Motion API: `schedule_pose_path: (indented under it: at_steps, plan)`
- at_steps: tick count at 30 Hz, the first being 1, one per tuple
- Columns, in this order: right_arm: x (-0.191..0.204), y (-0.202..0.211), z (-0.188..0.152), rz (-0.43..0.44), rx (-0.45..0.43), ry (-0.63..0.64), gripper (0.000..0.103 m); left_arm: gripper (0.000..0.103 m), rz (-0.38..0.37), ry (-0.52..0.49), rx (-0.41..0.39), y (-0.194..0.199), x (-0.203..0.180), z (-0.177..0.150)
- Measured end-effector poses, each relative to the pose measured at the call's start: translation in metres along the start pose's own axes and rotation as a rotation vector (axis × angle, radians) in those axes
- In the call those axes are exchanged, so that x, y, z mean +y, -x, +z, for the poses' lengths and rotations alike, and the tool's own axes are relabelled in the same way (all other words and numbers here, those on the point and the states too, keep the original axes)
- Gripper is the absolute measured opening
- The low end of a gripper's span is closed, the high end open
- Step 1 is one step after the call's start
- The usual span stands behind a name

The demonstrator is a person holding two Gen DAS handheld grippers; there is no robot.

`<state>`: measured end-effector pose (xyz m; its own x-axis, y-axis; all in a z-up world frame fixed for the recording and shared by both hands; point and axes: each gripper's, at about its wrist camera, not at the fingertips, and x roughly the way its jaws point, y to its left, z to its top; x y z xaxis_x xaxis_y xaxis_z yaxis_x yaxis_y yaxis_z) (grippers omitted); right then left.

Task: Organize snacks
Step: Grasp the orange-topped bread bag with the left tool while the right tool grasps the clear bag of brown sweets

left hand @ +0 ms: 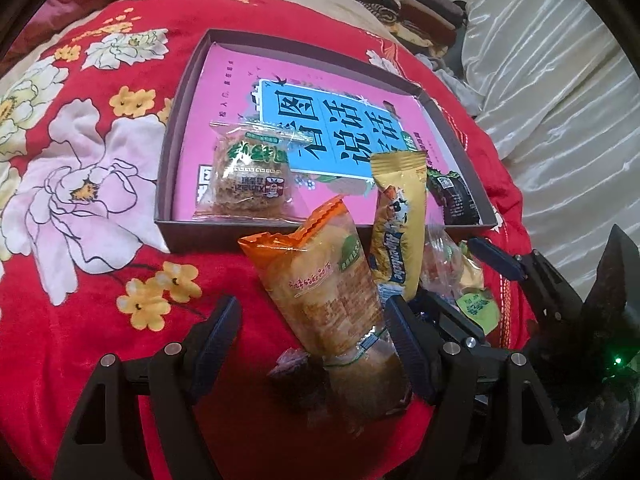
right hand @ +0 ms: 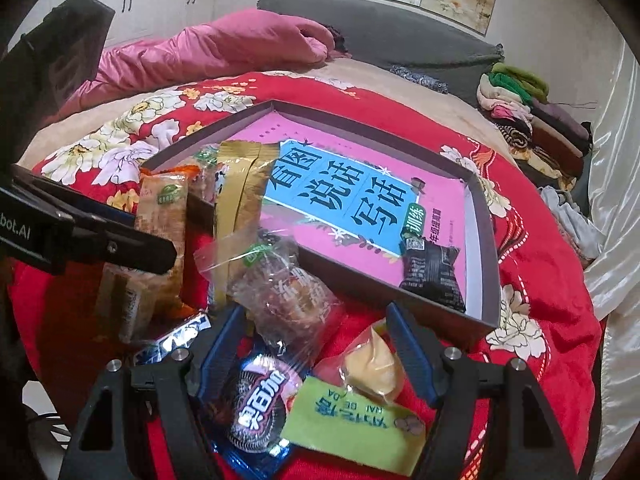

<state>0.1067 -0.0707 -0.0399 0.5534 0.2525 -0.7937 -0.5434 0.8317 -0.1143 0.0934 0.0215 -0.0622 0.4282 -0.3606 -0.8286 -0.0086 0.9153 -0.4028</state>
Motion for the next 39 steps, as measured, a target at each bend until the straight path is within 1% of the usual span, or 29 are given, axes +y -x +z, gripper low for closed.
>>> schedule_pose_path:
  at_steps: [3,5,10,14,17,20,22,24,26,28,29,32,33,39]
  plan:
    - [0.003,-0.004,0.001,0.003,0.004,0.014,0.065,0.076,-0.009,0.006,0.003,-0.003,0.000,0.001]
    - [0.004,-0.006,0.001,0.014,0.004,0.022,0.060,0.076,-0.014,0.009,0.005,-0.006,0.000,0.001]
    - [0.009,-0.011,0.003,0.020,0.004,0.036,0.052,0.075,-0.021,0.016,0.009,-0.011,-0.001,0.003]
    - [0.004,-0.012,0.004,0.059,0.001,-0.002,0.047,0.074,-0.024,0.015,0.008,-0.013,-0.002,0.003]
    - [0.000,-0.010,0.004,0.087,-0.009,-0.027,0.045,0.072,-0.029,0.024,0.007,-0.016,-0.001,0.003]
    - [-0.005,-0.006,0.005,0.108,-0.025,-0.056,0.044,0.067,-0.034,0.038,0.003,-0.017,0.001,0.003]
    - [-0.007,-0.004,0.006,0.121,-0.031,-0.073,0.044,0.061,-0.040,0.046,-0.001,-0.017,0.003,0.004]
    - [-0.009,-0.003,0.006,0.126,-0.037,-0.082,0.044,0.046,-0.046,0.044,-0.005,-0.016,0.003,0.004]
    - [-0.012,-0.001,0.007,0.131,-0.047,-0.094,0.044,0.045,-0.046,0.042,-0.007,-0.017,0.002,0.004]
    - [-0.015,-0.001,0.006,0.151,-0.050,-0.119,0.044,0.041,-0.050,0.037,-0.011,-0.015,0.002,0.004]
    - [-0.017,-0.001,0.006,0.161,-0.051,-0.131,0.044,0.035,-0.055,0.034,-0.014,-0.014,0.002,0.004]
    - [-0.020,0.000,0.007,0.175,-0.055,-0.151,0.044,0.027,-0.066,0.030,-0.028,-0.008,0.001,0.005]
    - [-0.021,0.001,0.007,0.180,-0.058,-0.157,0.044,0.025,-0.068,0.027,-0.033,-0.006,0.001,0.005]
    - [-0.028,0.010,0.008,0.191,-0.097,-0.184,0.044,0.023,-0.065,0.012,-0.051,0.002,0.000,0.005]
